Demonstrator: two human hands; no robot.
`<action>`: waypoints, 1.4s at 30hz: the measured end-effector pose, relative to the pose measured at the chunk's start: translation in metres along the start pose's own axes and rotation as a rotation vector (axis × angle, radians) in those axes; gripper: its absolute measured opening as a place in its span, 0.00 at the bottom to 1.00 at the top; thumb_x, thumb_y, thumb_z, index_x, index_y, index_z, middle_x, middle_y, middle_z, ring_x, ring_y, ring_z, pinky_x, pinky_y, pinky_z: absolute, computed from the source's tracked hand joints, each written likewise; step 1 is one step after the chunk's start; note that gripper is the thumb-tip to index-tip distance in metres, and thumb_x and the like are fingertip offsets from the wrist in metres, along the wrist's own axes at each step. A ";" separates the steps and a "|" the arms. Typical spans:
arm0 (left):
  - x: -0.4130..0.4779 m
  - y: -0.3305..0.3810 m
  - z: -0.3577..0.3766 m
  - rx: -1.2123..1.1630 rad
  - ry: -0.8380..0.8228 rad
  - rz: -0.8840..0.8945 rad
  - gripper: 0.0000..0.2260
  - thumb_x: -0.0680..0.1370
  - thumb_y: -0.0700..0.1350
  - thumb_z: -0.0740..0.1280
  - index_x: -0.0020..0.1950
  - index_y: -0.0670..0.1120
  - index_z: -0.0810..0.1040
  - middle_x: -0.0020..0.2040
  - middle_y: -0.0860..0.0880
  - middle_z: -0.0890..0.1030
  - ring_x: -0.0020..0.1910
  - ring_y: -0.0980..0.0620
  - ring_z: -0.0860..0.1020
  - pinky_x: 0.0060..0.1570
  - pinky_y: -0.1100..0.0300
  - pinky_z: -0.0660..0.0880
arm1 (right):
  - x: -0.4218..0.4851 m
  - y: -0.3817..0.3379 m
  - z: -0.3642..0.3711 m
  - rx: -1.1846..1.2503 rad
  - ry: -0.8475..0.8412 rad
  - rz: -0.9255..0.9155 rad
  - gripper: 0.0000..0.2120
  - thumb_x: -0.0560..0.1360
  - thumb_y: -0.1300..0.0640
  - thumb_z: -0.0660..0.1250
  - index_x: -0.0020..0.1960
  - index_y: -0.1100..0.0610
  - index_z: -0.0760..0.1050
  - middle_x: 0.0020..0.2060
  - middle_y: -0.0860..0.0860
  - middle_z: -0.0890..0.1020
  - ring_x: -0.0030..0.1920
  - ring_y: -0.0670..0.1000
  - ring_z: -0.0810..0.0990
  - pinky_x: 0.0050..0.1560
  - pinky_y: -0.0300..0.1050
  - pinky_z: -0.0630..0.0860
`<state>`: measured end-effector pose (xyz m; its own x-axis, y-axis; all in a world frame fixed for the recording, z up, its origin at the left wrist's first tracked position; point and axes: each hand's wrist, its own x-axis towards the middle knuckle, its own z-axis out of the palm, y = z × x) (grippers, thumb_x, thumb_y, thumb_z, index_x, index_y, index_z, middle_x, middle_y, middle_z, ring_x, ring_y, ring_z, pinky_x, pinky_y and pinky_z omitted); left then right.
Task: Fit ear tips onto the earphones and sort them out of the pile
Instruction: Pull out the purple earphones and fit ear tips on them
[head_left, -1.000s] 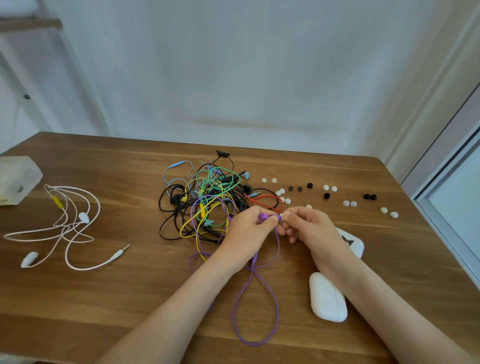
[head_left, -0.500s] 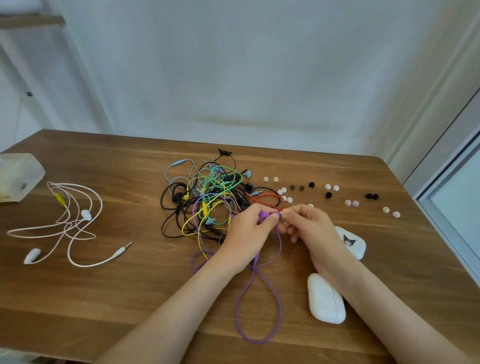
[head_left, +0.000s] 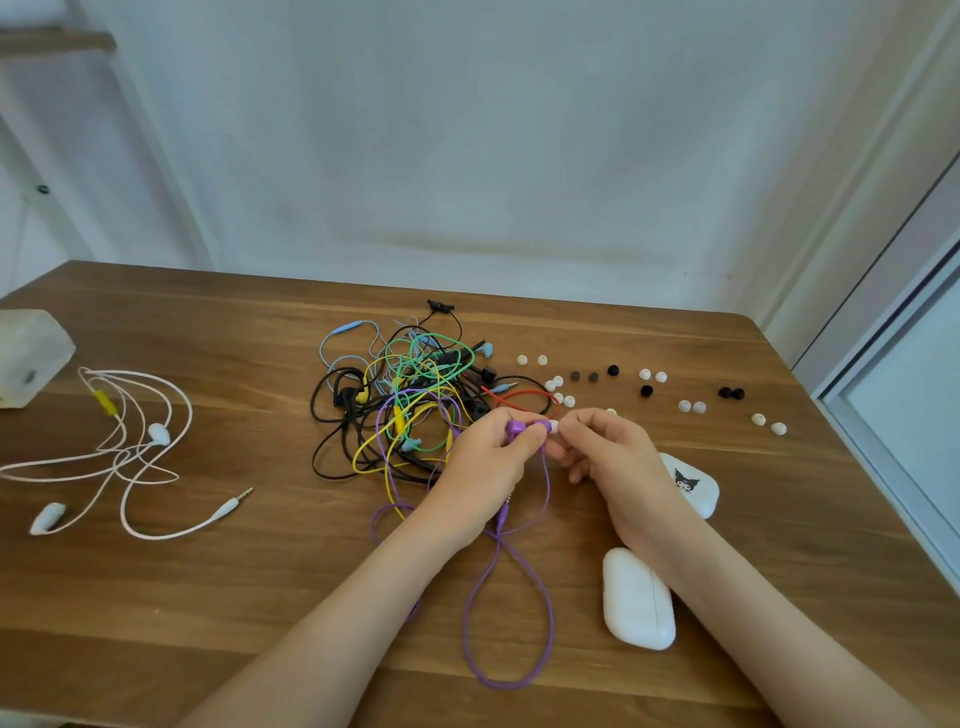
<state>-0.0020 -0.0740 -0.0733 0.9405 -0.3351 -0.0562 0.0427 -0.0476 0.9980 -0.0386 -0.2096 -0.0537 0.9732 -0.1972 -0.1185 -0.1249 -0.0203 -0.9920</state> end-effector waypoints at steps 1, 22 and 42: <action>0.001 -0.001 0.000 0.014 0.003 0.006 0.07 0.81 0.45 0.62 0.55 0.45 0.79 0.47 0.36 0.82 0.23 0.60 0.65 0.26 0.64 0.61 | 0.000 0.000 0.000 -0.016 0.005 -0.009 0.08 0.78 0.61 0.63 0.49 0.64 0.79 0.33 0.51 0.81 0.36 0.47 0.76 0.35 0.39 0.72; -0.001 0.009 -0.004 -0.209 -0.101 -0.062 0.08 0.81 0.37 0.59 0.54 0.41 0.77 0.36 0.46 0.81 0.19 0.59 0.59 0.20 0.67 0.53 | 0.000 0.000 -0.002 0.220 -0.145 -0.072 0.05 0.78 0.65 0.61 0.51 0.60 0.75 0.35 0.53 0.80 0.36 0.48 0.76 0.36 0.40 0.72; -0.003 0.008 -0.001 -0.041 -0.076 -0.035 0.05 0.80 0.40 0.63 0.56 0.45 0.74 0.39 0.47 0.84 0.20 0.57 0.59 0.20 0.68 0.57 | 0.027 -0.008 -0.041 -0.812 0.205 -0.263 0.16 0.81 0.62 0.56 0.67 0.53 0.73 0.59 0.49 0.77 0.58 0.46 0.74 0.57 0.38 0.69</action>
<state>-0.0041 -0.0723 -0.0649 0.9099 -0.4045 -0.0921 0.0905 -0.0229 0.9956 -0.0197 -0.2552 -0.0470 0.9456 -0.2588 0.1971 -0.0766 -0.7660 -0.6383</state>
